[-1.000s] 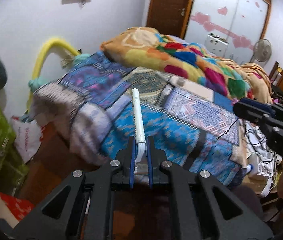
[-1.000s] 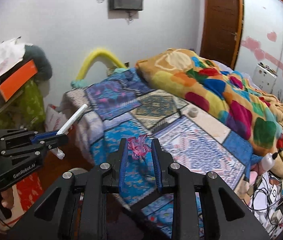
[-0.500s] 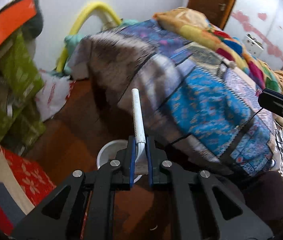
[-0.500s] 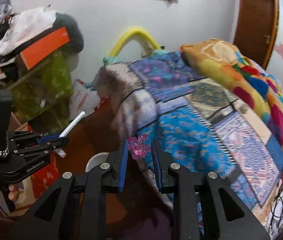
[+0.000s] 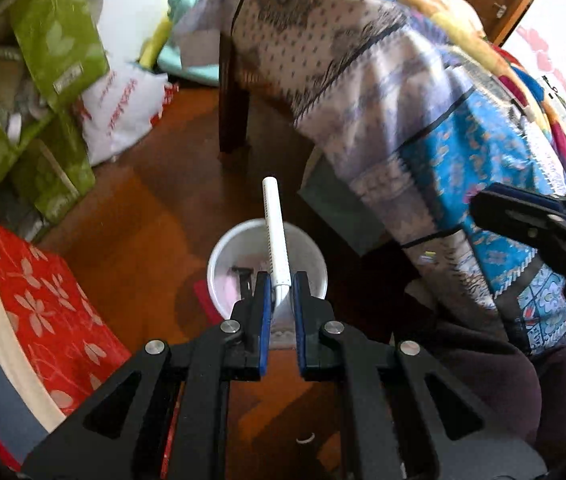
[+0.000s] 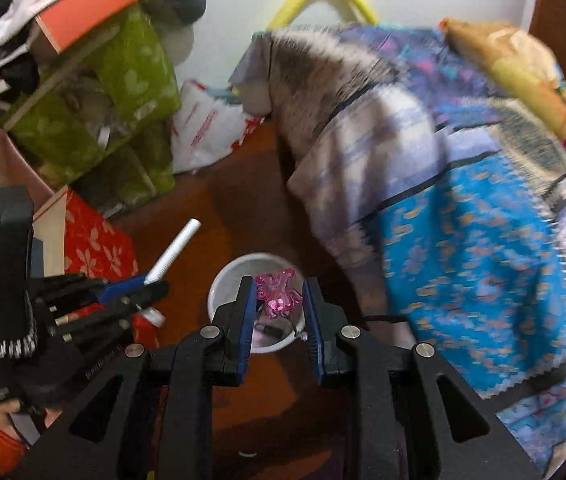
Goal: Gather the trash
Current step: 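Open the right tool to drop the clip while the left tool drops the razor into the bucket, then raise both empty tools back toward the black marker and tape roll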
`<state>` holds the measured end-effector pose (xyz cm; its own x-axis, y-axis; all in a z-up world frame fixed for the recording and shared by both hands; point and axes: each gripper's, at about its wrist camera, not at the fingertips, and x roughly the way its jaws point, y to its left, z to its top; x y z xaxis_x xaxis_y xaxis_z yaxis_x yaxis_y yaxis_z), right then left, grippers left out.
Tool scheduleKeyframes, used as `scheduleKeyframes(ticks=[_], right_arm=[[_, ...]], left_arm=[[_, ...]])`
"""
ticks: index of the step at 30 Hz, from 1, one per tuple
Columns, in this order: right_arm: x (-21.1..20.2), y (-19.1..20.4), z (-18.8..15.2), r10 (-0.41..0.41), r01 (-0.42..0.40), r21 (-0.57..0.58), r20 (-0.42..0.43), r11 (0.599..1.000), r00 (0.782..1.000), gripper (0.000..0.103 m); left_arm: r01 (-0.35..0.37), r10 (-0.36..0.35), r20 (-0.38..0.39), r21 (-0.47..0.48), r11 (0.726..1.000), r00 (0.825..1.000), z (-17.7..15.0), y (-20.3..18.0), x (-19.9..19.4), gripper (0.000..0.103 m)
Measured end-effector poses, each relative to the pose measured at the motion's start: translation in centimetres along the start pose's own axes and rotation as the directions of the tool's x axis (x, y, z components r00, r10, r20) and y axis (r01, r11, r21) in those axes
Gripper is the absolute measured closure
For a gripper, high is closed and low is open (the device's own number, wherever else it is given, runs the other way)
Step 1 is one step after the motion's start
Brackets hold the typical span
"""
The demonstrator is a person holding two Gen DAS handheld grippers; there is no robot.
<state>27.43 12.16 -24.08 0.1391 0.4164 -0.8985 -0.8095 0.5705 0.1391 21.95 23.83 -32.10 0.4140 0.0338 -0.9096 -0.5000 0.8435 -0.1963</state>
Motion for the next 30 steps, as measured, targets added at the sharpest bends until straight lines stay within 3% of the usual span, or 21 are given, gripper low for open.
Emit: scheduleKeyframes(ticks=[7, 11, 14, 18, 30], right_arm=[[4.7, 0.4, 1.1, 0.049, -0.047, 0.03, -0.088, 0.998, 0.995, 0.081], [6.0, 0.0, 1.8, 0.12, -0.11, 0.082, -0.128, 0.991, 0.984, 0.081], [6.4, -0.2, 2.2, 0.179, -0.164, 0.111, -0.14, 0.98, 0.974, 0.08], [6.4, -0.1, 1.9, 0.179, -0.164, 0.109, -0.151, 0.981, 0.972, 0.059], [2.3, -0.2, 1.1, 0.107, -0.103, 0.049, -0.087, 0.993, 0.99, 0.059]], left_arm=[[0.008, -0.011, -0.061, -0.05, 0.999, 0.998, 0.3, 0.8, 3.9, 0.093], [0.019, -0.025, -0.063, -0.089, 0.996, 0.998, 0.8, 1.0, 5.0, 0.093], [0.013, -0.022, -0.076, -0.127, 0.992, 0.997, 1.1, 1.5, 5.6, 0.085], [-0.002, -0.008, -0.082, -0.127, 0.992, 0.997, 1.0, 1.7, 5.5, 0.083], [-0.04, 0.041, 0.006, -0.045, 0.998, 0.999, 0.6, -0.2, 0.0, 0.083]])
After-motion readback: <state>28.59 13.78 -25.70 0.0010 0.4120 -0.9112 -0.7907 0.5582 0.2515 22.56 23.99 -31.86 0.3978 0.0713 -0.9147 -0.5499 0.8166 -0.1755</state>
